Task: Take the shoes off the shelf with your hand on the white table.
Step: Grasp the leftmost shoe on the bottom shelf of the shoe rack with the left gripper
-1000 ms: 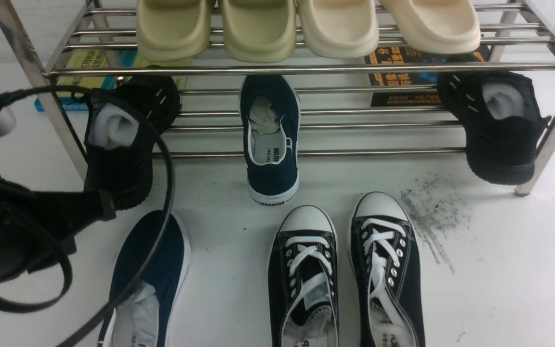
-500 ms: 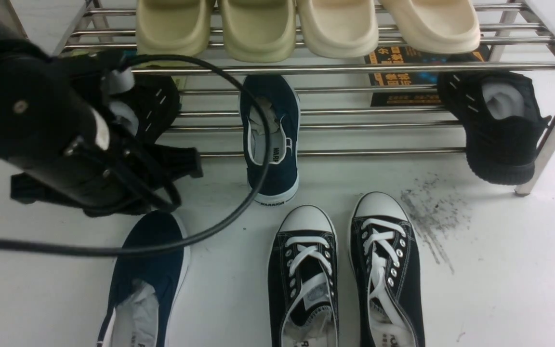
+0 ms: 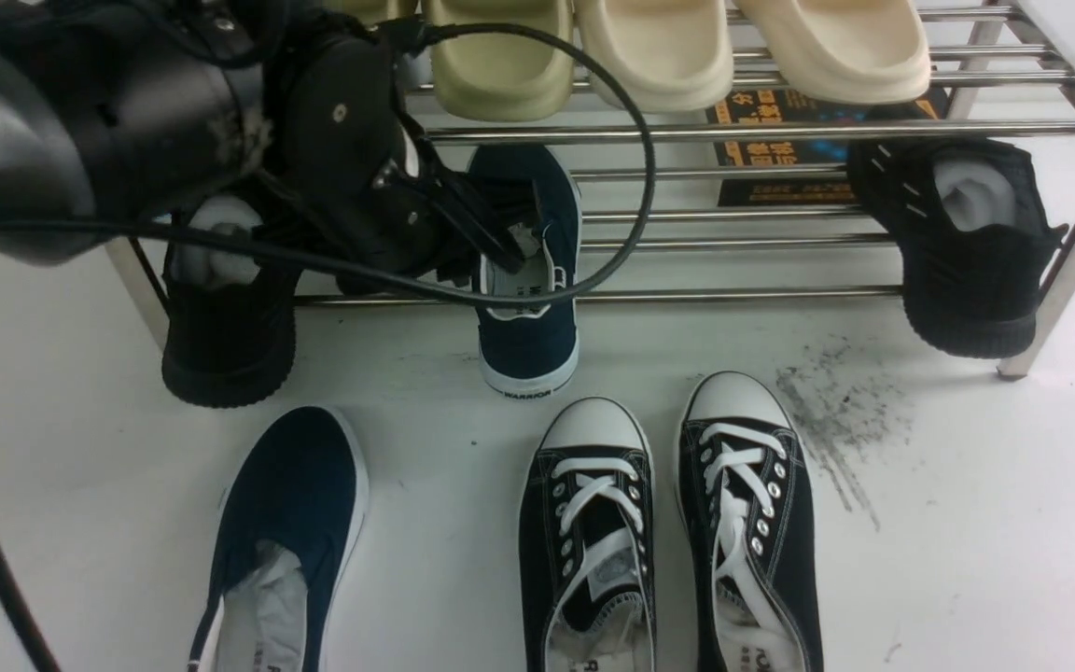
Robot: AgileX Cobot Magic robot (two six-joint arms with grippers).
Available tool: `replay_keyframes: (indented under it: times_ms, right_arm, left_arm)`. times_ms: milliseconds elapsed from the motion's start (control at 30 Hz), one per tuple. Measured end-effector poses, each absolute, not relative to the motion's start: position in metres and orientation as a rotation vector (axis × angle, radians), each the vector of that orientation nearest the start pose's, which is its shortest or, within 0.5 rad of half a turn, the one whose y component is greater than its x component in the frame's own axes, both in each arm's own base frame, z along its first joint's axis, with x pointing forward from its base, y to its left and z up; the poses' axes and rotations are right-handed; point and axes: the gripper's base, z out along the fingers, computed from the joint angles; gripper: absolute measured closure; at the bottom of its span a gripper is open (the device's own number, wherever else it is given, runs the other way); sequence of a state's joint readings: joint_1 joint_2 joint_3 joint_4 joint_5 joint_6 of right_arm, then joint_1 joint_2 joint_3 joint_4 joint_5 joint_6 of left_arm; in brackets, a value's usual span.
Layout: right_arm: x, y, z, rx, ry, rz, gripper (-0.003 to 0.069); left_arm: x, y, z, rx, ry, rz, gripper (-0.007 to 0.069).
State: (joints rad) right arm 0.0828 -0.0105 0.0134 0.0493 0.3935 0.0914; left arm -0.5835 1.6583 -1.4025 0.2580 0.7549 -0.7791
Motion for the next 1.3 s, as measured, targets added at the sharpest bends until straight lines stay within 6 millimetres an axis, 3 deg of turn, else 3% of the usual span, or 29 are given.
replay_keyframes:
  times_ms: [467, 700, 833, 900, 933, 967, 1067, 1167, 1200, 1300]
  right_arm:
    - [0.052, 0.006, 0.174, 0.038, 1.883, 0.168, 0.0421]
    - [0.052, 0.006, 0.174, 0.038, 1.883, 0.168, 0.0421]
    - [0.052, 0.006, 0.174, 0.038, 1.883, 0.168, 0.0421]
    - [0.052, 0.006, 0.174, 0.038, 1.883, 0.168, 0.0421]
    - [0.052, 0.006, 0.174, 0.038, 1.883, 0.168, 0.0421]
    - [0.052, 0.006, 0.174, 0.038, 1.883, 0.168, 0.0421]
    - [0.052, 0.006, 0.174, 0.038, 1.883, 0.168, 0.0421]
    - [0.052, 0.006, 0.174, 0.038, 1.883, 0.168, 0.0421]
    - [0.052, 0.006, 0.174, 0.038, 1.883, 0.168, 0.0421]
    - [0.052, 0.006, 0.174, 0.038, 1.883, 0.168, 0.0421]
  left_arm:
    - [0.349, -0.210, 0.258, -0.070, 2.466, -0.276, 0.0308]
    - [0.357, -0.215, 0.247, -0.015, 2.427, -0.272, 0.0309]
    - [0.361, -0.216, 0.241, -0.047, 2.417, -0.275, 0.0391]
    - [0.361, -0.216, 0.241, -0.061, 2.415, -0.278, 0.0432]
    - [0.361, -0.216, 0.242, -0.079, 2.414, -0.283, 0.0530]
    - [0.361, -0.215, 0.243, -0.086, 2.415, -0.282, 0.0569]
    - [0.357, -0.212, 0.248, -0.114, 2.428, -0.278, 0.0597]
    - [0.340, -0.202, 0.271, -0.205, 2.485, -0.277, 0.0599]
    - [0.338, -0.201, 0.273, -0.209, 2.496, -0.272, 0.0599]
    - [0.316, -0.189, 0.301, -0.202, 2.548, -0.267, 0.0599]
